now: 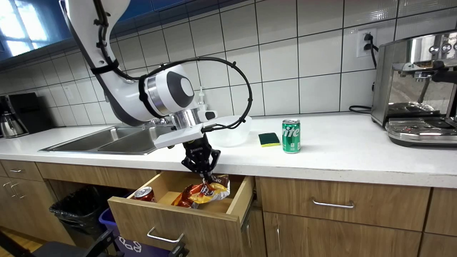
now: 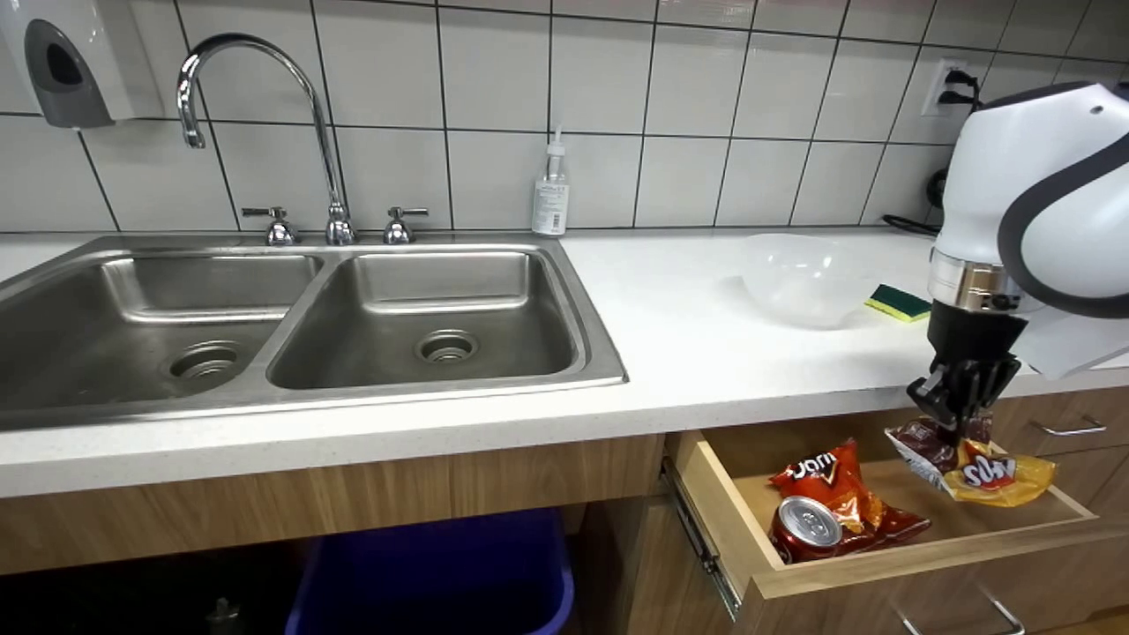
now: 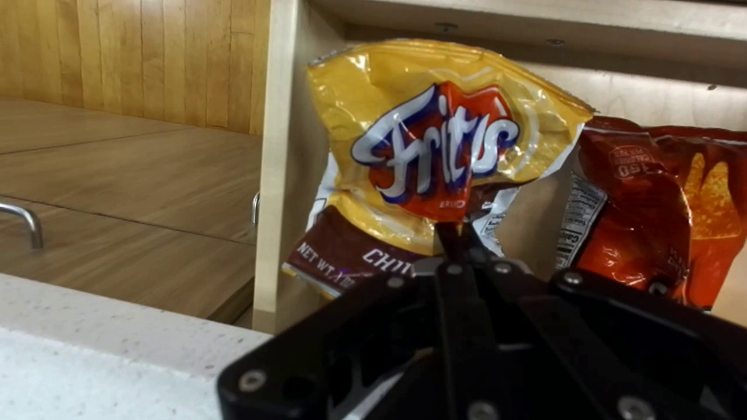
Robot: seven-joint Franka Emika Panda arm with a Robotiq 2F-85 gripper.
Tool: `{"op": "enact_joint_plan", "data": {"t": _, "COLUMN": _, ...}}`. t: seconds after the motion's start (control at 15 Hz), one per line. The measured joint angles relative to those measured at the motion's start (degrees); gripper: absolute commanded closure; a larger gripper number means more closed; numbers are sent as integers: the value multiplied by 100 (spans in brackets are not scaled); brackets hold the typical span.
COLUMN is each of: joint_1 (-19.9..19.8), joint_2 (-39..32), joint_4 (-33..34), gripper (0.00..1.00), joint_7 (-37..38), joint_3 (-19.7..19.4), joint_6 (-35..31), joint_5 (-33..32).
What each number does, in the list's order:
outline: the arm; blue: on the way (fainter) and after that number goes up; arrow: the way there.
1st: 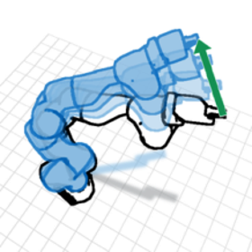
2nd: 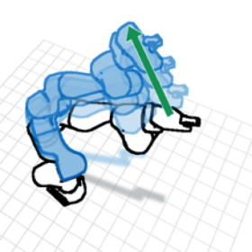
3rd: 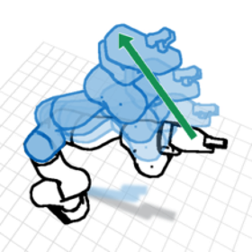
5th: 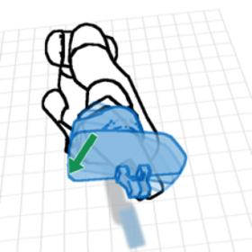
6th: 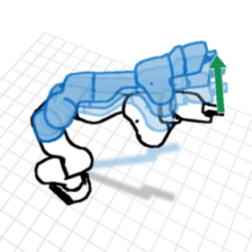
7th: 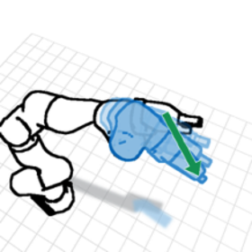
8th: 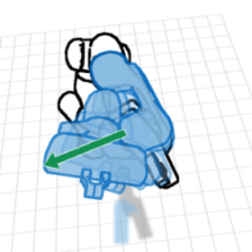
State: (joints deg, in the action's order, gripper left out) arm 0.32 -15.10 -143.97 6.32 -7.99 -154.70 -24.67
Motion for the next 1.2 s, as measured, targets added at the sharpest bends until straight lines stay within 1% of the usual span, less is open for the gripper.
{"op": "enact_joint_plan", "data": {"t": 0.07, "joint_1": 22, "joint_2": -21, "joint_4": 9, "gripper": 73, "joint_7": 8, "joint_3": -17, "joint_6": 0, "joint_5": 0}}
{"op": "enact_joint_plan", "data": {"t": 0.2, "joint_1": 49, "joint_2": -42, "joint_4": 22, "gripper": 60, "joint_7": 23, "joint_3": -38, "joint_6": 2, "joint_5": 0}}
{"op": "enact_joint_plan", "data": {"t": 0.67, "joint_1": 87, "joint_2": -46, "joint_4": 31, "gripper": 6, "joint_7": 40, "joint_3": -93, "joint_6": 4, "joint_5": 0}}
{"op": "enact_joint_plan", "data": {"t": 0.73, "joint_1": 87, "joint_2": -46, "joint_4": 30, "gripper": 1, "joint_7": 40, "joint_3": -93, "joint_6": 7, "joint_5": 1}}
{"op": "enact_joint_plan", "data": {"t": 0.8, "joint_1": 87, "joint_2": -45, "joint_4": 26, "gripper": 0, "joint_7": 40, "joint_3": -93, "joint_6": 9, "joint_5": 2}}
{"op": "enact_joint_plan", "data": {"t": 1.2, "joint_1": 87, "joint_2": 5, "joint_4": -101, "gripper": 0, "joint_7": 38, "joint_3": -92, "joint_6": 56, "joint_5": 44}}
